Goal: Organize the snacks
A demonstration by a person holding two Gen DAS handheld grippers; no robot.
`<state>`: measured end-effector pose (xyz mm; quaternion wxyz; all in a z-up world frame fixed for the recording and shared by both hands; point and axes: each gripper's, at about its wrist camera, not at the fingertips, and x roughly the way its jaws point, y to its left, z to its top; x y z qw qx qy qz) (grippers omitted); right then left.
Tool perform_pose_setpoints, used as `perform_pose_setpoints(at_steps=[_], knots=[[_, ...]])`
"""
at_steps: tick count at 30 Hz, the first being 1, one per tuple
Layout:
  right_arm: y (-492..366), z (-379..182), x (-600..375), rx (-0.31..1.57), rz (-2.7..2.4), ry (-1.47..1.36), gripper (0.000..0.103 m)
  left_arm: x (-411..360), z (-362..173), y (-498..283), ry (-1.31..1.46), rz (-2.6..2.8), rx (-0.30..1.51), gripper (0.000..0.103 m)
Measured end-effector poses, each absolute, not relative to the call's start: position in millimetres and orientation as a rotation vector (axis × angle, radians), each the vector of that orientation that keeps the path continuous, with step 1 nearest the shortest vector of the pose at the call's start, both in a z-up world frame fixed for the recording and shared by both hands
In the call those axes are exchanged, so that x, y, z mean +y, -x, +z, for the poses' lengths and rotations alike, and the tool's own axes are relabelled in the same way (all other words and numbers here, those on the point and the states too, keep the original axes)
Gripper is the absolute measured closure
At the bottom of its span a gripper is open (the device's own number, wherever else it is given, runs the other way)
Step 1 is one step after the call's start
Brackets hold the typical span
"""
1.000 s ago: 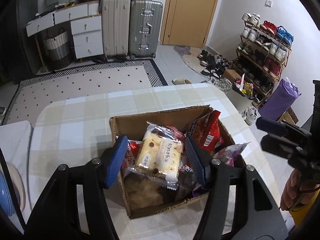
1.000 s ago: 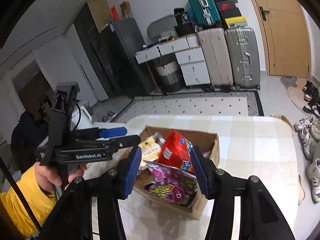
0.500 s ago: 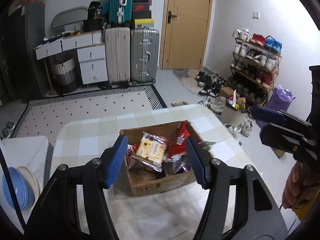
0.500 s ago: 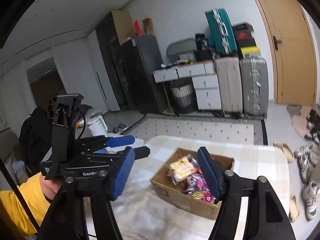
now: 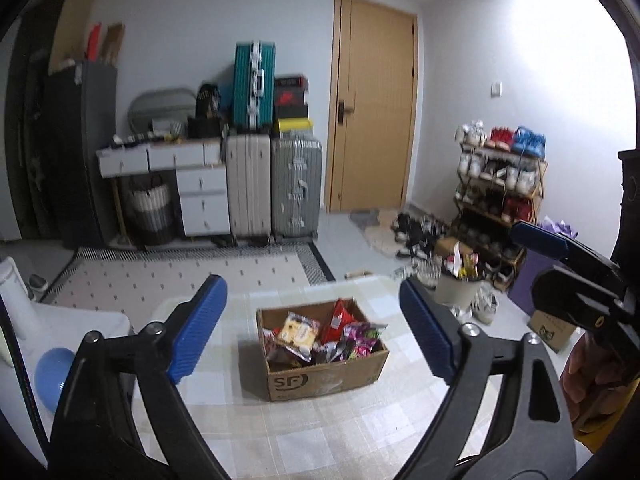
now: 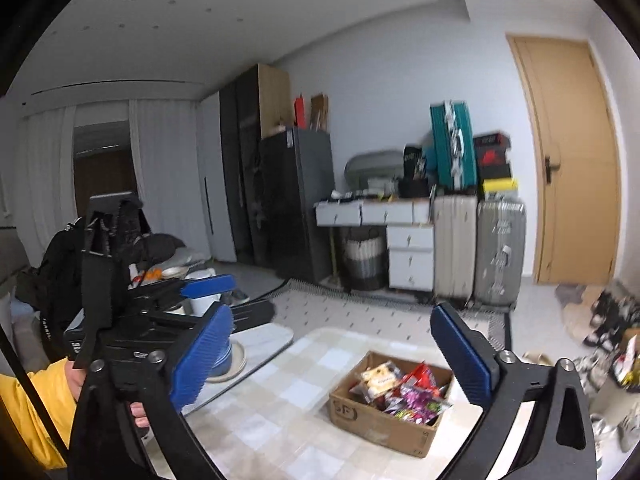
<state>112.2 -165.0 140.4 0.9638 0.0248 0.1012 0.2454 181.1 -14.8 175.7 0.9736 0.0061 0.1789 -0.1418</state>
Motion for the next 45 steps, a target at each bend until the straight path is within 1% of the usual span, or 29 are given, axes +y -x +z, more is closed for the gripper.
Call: perform_pose_setpoints(at_steps=[2, 7, 11, 15, 20, 25, 28, 30, 35, 40, 45], knots=[[-91.1, 145.6, -171.7, 0.162, 0.495, -0.053, 0.001, -8.2, 186.7, -151.2, -0.004, -0.275, 0.304, 0.001], [-48.0, 145.4, -196.0, 0.086, 0.467, -0.084, 0.001, 17.4, 192.9, -86.6, 0.035, -0.262, 0.211, 0.001], [-27.3, 129.3, -216.6, 0.045, 0.409, -0.085, 0.001, 46.5, 174.4, -51.6, 0.115, -0.202, 0.157, 0.001], [-13.5, 98.4, -230.8, 0.040, 0.341, -0.064, 0.001, 70.5, 145.3, -43.4, 0.126, -0.102, 0.145, 0.001], [-18.1, 62.2, -243.5, 0.076, 0.298, -0.070, 0.001, 86.0, 106.6, -52.4, 0.096, -0.062, 0.208, 0.001], [-34.3, 26.8, -254.8, 0.122, 0.267, -0.094, 0.001, 81.6, 64.7, -79.1, 0.083, -0.075, 0.261, 0.001], [-50.2, -4.3, -260.5, 0.170, 0.249, -0.140, 0.001, 77.9, 26.0, -92.9, 0.101, -0.069, 0.305, 0.001], [-60.8, -24.7, -260.6, 0.207, 0.234, -0.168, 0.001, 66.0, 4.8, -117.4, 0.098, -0.065, 0.340, 0.001], [-99.2, -76.1, -255.5, 0.292, 0.182, -0.191, 0.001, 37.9, -71.0, -168.1, 0.030, -0.059, 0.439, 0.001], [-124.3, -111.7, -242.1, 0.305, 0.150, -0.134, 0.001, 20.1, -118.7, -218.1, 0.018, -0.048, 0.476, 0.001], [-140.5, -140.9, -241.0, 0.310, 0.140, -0.108, 0.001, 13.6, -146.0, -241.8, 0.034, -0.046, 0.486, 0.001]])
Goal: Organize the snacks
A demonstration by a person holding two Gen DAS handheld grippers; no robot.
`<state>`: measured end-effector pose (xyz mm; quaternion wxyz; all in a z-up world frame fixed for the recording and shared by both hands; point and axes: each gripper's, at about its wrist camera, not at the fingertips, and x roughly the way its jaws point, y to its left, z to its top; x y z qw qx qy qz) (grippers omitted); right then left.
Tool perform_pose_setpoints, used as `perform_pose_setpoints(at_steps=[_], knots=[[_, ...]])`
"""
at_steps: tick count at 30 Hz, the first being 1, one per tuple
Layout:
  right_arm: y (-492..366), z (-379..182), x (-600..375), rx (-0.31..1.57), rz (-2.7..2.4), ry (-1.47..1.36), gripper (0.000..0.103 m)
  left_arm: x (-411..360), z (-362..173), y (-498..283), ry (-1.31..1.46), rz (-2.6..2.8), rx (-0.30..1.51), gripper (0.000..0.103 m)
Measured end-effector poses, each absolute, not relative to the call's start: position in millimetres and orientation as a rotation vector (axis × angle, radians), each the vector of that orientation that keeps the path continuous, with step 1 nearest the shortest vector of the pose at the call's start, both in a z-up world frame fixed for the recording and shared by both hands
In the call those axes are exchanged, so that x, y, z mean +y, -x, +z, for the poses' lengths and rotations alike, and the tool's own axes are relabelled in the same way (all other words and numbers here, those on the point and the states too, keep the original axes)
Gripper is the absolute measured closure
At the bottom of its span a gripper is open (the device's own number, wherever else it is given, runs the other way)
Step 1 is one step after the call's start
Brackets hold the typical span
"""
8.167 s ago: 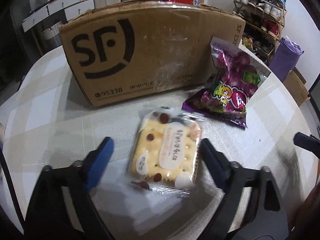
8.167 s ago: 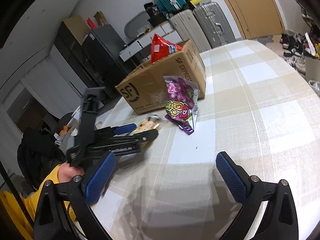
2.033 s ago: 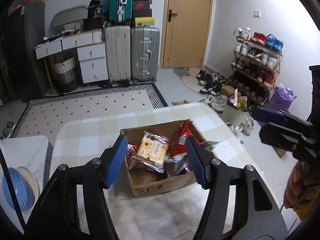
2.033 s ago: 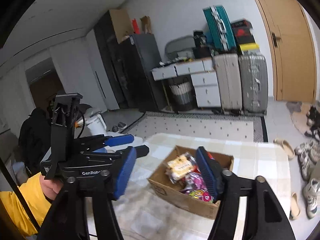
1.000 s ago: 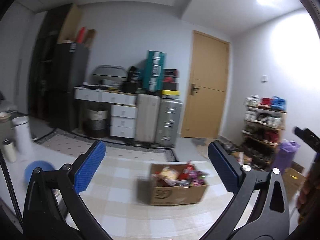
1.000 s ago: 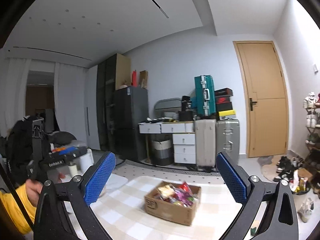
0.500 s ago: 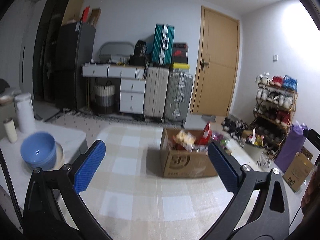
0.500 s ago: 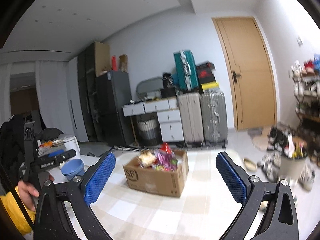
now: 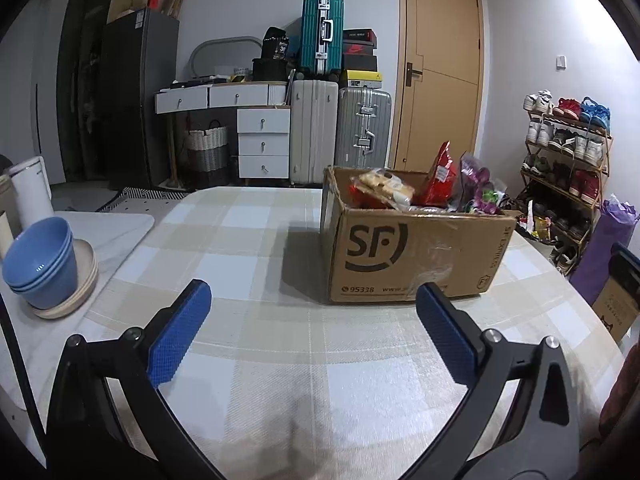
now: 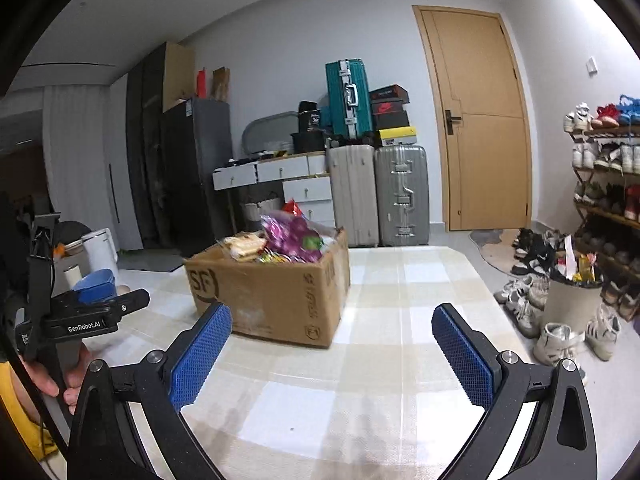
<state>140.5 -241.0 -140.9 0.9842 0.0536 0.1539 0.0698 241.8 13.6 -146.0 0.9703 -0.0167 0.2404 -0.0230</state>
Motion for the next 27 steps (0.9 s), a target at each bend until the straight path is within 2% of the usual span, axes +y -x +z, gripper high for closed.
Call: perform_pose_setpoints(at_steps=[5, 27], knots=[[-146.5, -142.9, -247.1, 0.299, 0.162, -0.143, 0.001, 6.8, -165.6, -258.5, 0.035, -0.071, 0.494, 0.001], [-147.1, -143.7, -246.6, 0.310, 0.180, -0.146, 0.001, 7.7, -134.4, -225.3, 0.014, -0.059, 0.436, 0.001]])
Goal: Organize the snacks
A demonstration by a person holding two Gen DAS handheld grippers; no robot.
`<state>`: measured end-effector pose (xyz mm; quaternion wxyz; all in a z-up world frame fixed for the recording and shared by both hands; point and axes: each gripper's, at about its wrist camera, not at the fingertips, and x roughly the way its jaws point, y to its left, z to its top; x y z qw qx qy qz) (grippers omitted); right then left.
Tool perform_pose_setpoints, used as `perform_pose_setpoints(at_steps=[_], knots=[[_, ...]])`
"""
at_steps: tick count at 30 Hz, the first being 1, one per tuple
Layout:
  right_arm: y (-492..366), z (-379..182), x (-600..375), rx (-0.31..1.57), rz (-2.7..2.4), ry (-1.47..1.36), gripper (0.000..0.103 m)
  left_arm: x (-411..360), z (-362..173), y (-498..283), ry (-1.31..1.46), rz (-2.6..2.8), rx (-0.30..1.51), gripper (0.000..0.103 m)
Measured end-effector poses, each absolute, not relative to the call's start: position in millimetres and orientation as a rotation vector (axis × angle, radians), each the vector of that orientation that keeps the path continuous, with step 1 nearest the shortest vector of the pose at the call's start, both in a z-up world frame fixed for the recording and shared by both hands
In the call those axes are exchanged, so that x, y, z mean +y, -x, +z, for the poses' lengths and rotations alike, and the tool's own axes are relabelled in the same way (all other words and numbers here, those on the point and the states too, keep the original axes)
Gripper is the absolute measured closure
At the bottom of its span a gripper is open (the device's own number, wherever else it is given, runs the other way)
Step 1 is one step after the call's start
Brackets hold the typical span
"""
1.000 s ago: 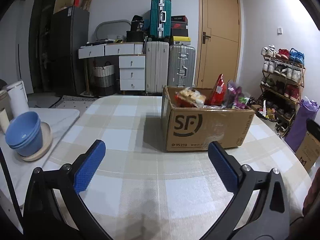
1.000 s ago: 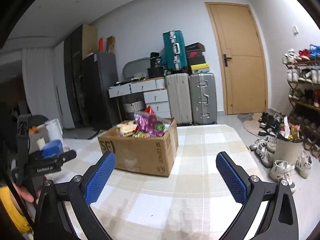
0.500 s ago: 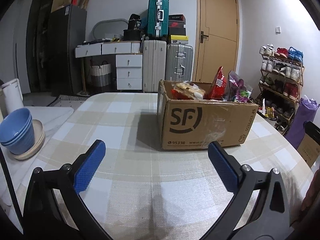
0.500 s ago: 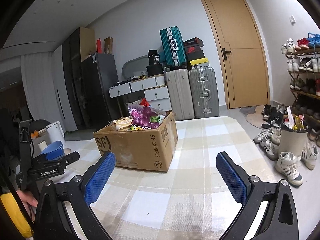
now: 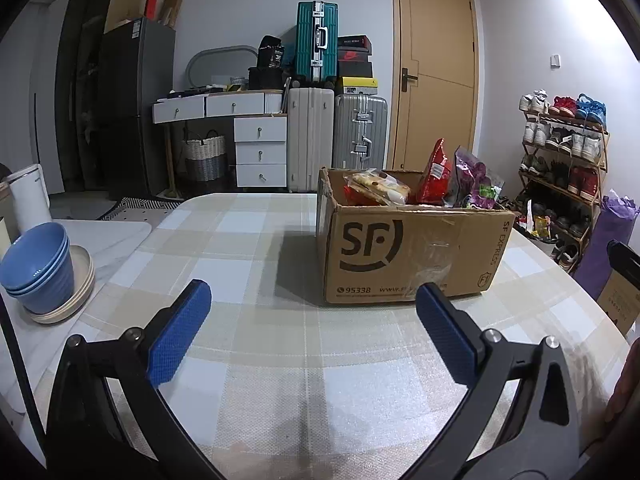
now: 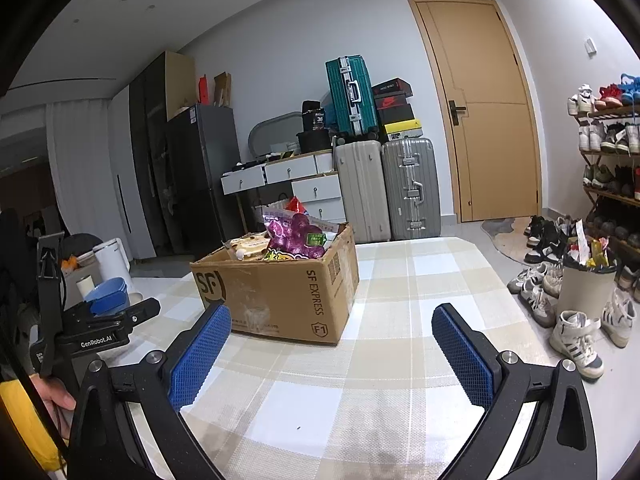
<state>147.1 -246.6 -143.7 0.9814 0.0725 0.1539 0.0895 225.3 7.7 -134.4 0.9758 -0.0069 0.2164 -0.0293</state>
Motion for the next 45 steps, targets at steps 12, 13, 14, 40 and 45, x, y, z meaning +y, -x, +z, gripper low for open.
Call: perform_pose_setpoints(at_steps=[12, 13, 14, 40, 45], knots=[[-147.3, -143.5, -244.1, 0.314, 0.182, -0.138, 0.001, 6.9, -131.3, -218.0, -0.015, -0.074, 0.422, 0.001], [-146.8, -143.6, -244.3, 0.315, 0.182, -0.139, 0.001, 7.2, -132.1, -218.6, -0.015, -0.074, 0.422, 0.001], [-146.6, -143.5, -244.3, 0.315, 0.182, -0.140, 0.001, 7.3, -132.2, -218.6, -0.015, -0.074, 0.423, 0.001], [-146.3, -143.2, -244.2, 0.316, 0.181, -0.142, 0.001, 11.5, -129.7, -213.1, -0.016, -0.093, 0.406, 0.001], [-146.4, -142.9, -244.5, 0.316, 0.181, -0.143, 0.001, 11.7, -129.1, -212.3, -0.021, -0.095, 0.402, 0.001]])
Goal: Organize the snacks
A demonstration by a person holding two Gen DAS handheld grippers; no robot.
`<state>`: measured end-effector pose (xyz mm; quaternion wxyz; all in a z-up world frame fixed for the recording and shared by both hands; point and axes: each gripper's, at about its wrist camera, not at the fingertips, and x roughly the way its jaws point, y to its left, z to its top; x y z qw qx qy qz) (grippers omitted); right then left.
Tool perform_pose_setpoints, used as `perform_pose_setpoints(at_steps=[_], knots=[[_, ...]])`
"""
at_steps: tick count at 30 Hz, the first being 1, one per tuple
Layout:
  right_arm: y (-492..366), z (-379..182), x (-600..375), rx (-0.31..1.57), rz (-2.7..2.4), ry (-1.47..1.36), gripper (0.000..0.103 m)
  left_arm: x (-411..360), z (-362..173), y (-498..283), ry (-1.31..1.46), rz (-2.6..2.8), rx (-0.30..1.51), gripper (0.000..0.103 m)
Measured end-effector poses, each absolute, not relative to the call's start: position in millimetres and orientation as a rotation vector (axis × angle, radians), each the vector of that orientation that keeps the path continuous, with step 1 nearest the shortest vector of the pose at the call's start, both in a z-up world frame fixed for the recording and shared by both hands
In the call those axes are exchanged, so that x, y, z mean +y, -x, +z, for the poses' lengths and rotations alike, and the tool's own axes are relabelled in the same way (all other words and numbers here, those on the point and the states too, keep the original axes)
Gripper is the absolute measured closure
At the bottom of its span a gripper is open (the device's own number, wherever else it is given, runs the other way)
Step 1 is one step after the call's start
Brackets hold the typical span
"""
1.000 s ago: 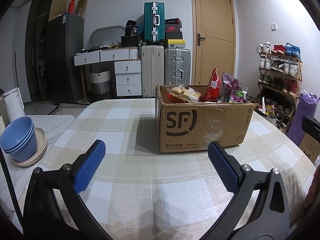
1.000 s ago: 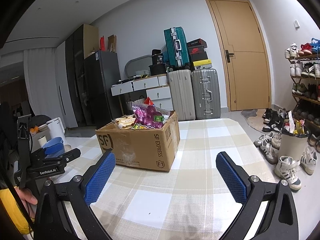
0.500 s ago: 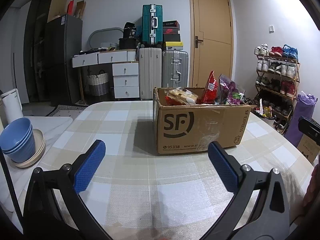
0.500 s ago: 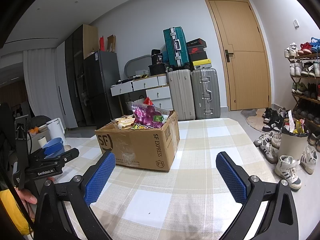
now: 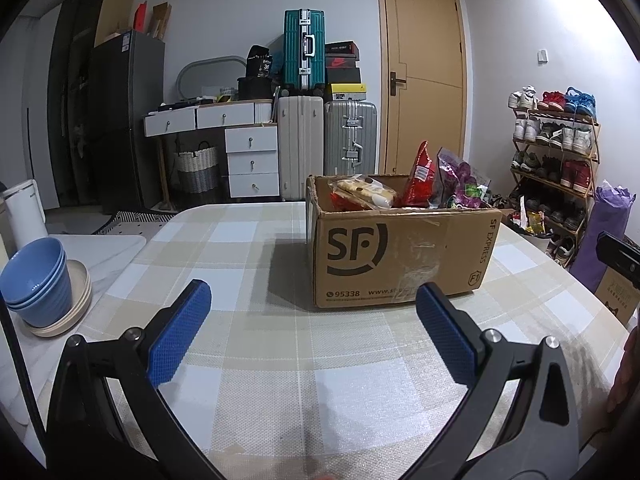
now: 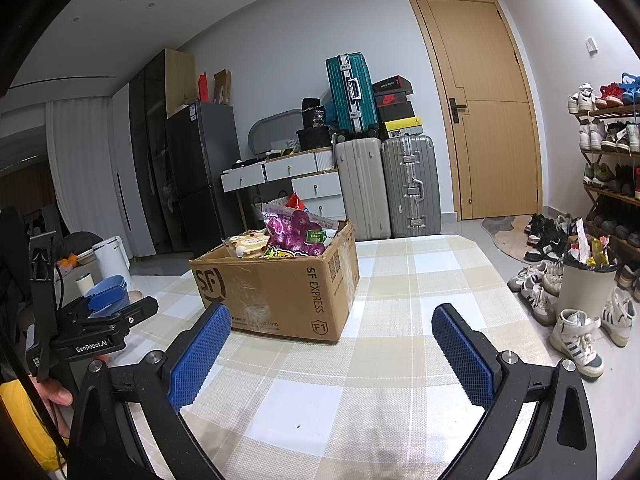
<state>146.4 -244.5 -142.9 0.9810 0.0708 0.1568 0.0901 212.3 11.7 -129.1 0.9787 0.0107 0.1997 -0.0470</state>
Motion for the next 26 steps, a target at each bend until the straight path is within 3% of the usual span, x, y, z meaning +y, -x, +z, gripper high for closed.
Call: perform_pose_setpoints(at_steps=[26], knots=[[-145.9, -142.0, -244.5, 0.317, 0.181, -0.145, 0.001, 20.7, -129.1, -208.9, 0.016, -0.017, 0.385, 0.001]])
